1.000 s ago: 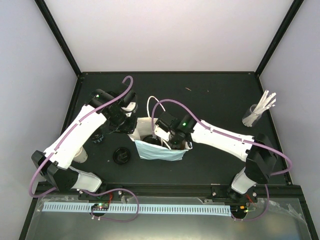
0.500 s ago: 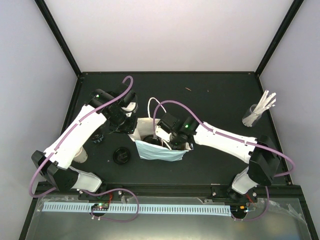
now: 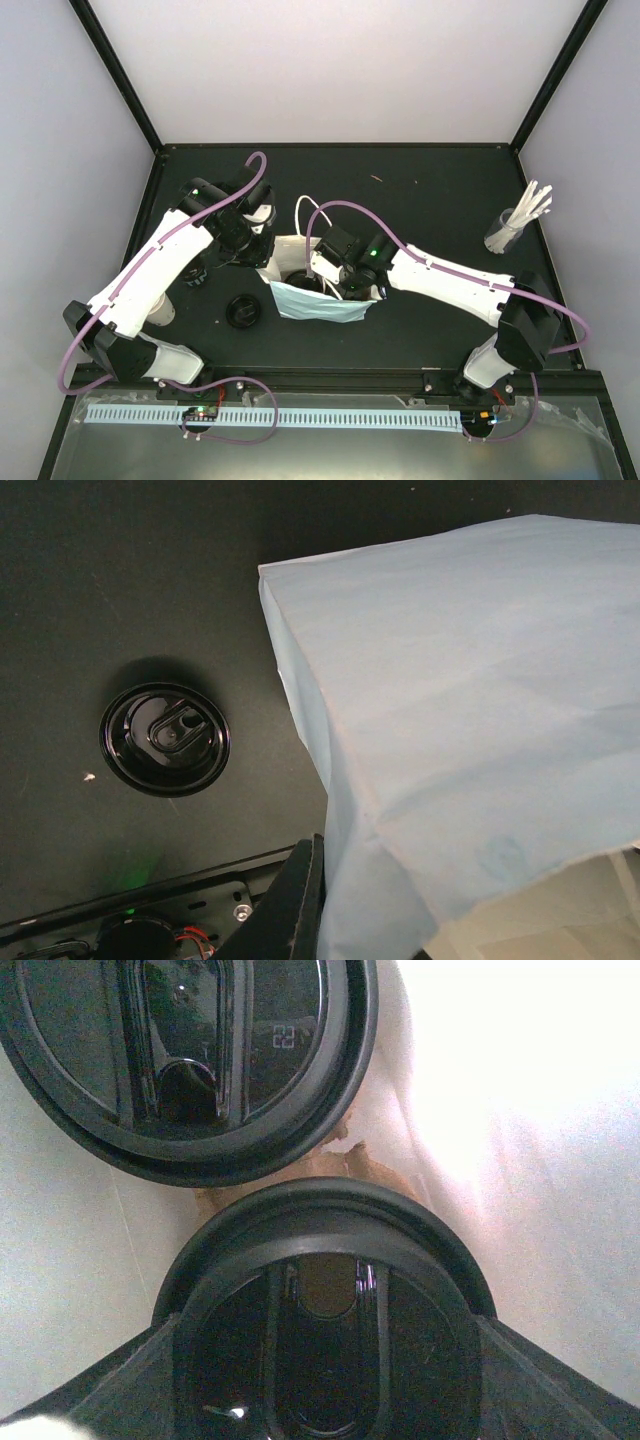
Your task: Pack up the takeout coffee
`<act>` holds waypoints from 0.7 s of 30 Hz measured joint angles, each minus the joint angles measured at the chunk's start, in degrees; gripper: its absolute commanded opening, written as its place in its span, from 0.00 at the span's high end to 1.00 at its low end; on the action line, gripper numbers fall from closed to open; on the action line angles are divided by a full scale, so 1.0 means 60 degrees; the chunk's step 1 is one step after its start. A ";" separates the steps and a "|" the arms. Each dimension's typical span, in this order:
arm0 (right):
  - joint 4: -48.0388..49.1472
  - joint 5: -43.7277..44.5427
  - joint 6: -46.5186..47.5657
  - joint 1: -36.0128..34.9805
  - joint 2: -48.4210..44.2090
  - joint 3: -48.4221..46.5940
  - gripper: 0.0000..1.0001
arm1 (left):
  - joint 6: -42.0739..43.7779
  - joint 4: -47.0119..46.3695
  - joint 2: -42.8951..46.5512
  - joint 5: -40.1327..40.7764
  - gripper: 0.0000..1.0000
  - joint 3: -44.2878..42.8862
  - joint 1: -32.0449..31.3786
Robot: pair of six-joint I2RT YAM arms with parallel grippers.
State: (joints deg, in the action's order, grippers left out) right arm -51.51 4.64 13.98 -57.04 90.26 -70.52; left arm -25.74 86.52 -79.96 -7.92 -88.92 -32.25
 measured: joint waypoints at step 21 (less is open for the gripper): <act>0.0044 -0.0007 -0.0004 0.0000 0.0007 0.0018 0.58 | 0.0073 0.0000 -0.0018 0.0007 0.99 0.0000 0.0011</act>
State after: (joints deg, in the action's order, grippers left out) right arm -51.24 4.60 13.96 -57.04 90.30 -70.41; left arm -25.30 86.52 -80.07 -7.88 -88.92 -32.18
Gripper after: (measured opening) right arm 0.738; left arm 0.017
